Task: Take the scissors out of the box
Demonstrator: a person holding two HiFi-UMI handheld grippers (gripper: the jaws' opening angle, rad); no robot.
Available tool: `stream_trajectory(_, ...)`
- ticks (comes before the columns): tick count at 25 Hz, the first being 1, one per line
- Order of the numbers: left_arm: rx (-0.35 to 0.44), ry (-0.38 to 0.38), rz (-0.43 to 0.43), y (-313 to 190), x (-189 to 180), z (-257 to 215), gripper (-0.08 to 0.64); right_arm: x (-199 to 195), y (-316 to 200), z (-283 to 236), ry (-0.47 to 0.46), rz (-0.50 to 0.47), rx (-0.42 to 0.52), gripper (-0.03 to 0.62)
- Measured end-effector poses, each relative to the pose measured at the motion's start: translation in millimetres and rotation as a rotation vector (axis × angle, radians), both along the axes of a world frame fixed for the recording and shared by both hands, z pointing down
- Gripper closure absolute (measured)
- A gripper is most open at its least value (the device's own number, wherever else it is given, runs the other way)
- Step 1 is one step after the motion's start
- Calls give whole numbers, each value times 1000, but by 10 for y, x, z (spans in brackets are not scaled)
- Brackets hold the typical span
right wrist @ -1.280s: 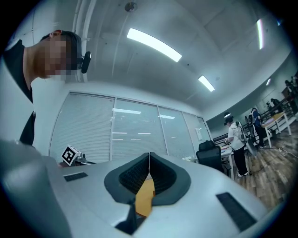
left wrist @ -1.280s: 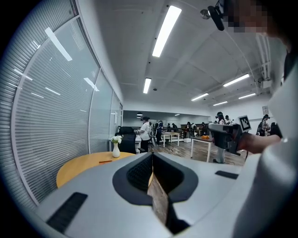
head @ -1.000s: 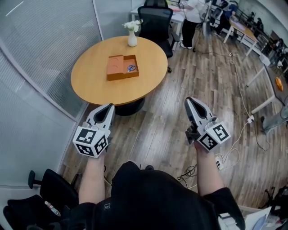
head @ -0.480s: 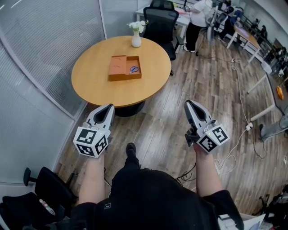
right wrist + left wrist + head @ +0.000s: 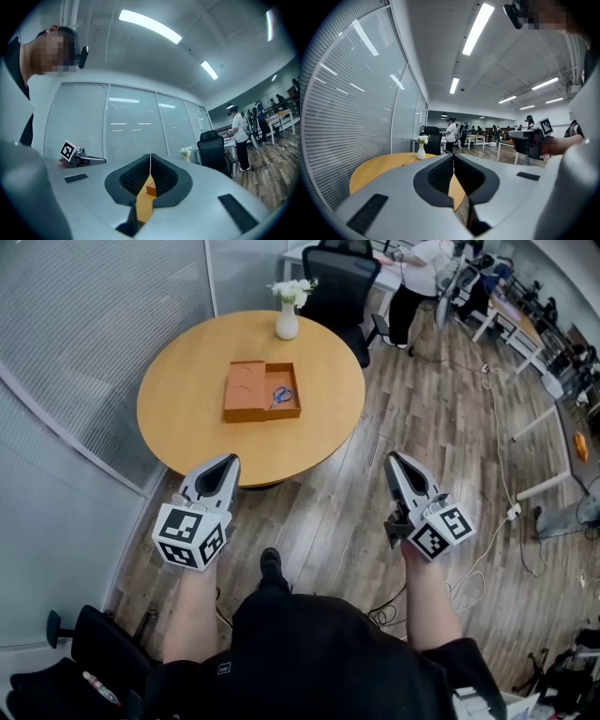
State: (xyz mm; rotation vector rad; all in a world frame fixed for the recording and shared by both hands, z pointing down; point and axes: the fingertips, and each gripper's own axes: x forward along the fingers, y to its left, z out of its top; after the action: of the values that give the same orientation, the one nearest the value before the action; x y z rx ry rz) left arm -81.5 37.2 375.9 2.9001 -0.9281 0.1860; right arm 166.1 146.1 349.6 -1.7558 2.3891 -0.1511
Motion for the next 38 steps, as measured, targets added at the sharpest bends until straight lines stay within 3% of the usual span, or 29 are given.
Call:
stream_trajectory(8,-5,15,24,-895,-27,-9,546,-170,-957,-34,18,-14,-25,555)
stream_trajectory(21,2,23,10,-1672,-127,-81,545,-242,-1834,-180,32,-47,-16,554)
stream_trajectory(29,10,-13,-42,-2137,83,-43,545,78,-2428,-36,-9,-101,-12,554)
stream_trajectory(38,-17,-68,-160,-2815,635,22,545,638,-3474,201,-34,-230,-46,555)
